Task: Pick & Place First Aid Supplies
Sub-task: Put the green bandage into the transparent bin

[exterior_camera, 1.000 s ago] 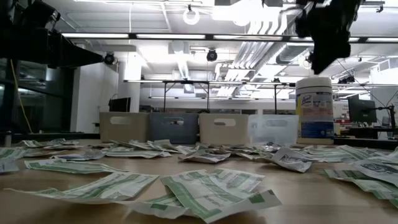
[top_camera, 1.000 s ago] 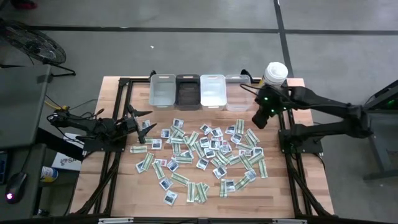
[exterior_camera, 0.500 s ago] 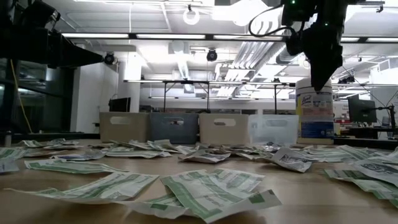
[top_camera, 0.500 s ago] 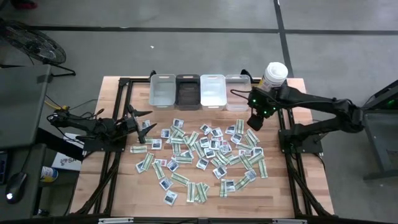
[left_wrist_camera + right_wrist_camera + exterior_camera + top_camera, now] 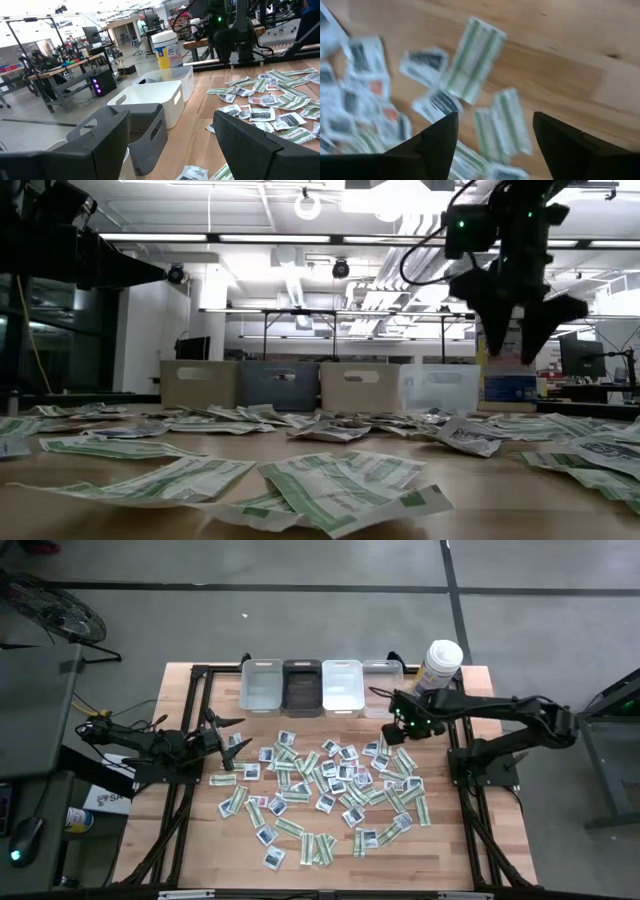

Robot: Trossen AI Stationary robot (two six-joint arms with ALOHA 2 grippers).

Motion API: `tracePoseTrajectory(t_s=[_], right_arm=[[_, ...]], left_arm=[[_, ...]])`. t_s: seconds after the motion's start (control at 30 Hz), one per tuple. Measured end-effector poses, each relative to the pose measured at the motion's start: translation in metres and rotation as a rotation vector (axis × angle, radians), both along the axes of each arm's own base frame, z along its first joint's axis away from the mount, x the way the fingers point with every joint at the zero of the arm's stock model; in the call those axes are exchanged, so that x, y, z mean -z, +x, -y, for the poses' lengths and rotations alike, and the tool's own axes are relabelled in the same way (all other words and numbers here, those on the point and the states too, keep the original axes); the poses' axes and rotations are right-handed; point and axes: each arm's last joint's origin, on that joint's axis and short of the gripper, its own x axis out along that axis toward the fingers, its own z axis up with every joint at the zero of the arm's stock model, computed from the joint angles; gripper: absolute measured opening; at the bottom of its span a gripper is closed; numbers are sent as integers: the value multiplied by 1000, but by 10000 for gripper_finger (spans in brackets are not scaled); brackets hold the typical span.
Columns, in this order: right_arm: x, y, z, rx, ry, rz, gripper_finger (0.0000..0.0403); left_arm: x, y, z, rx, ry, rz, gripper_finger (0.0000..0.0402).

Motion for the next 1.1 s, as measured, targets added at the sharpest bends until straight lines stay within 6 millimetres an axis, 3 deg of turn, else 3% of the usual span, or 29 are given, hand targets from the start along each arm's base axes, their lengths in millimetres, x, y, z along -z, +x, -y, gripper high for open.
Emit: tracePoseTrajectory(t_s=[0.27,0.43,1.1], right_arm=[[42,15,6,118,0,47,234],[58,25,10,125,-9,35,223],[88,42,16,40,-56,-177,177]], left_arm=[[0,0,0,0,0,0,280],[0,0,0,0,0,0,280],[0,0,0,0,0,0,280]])
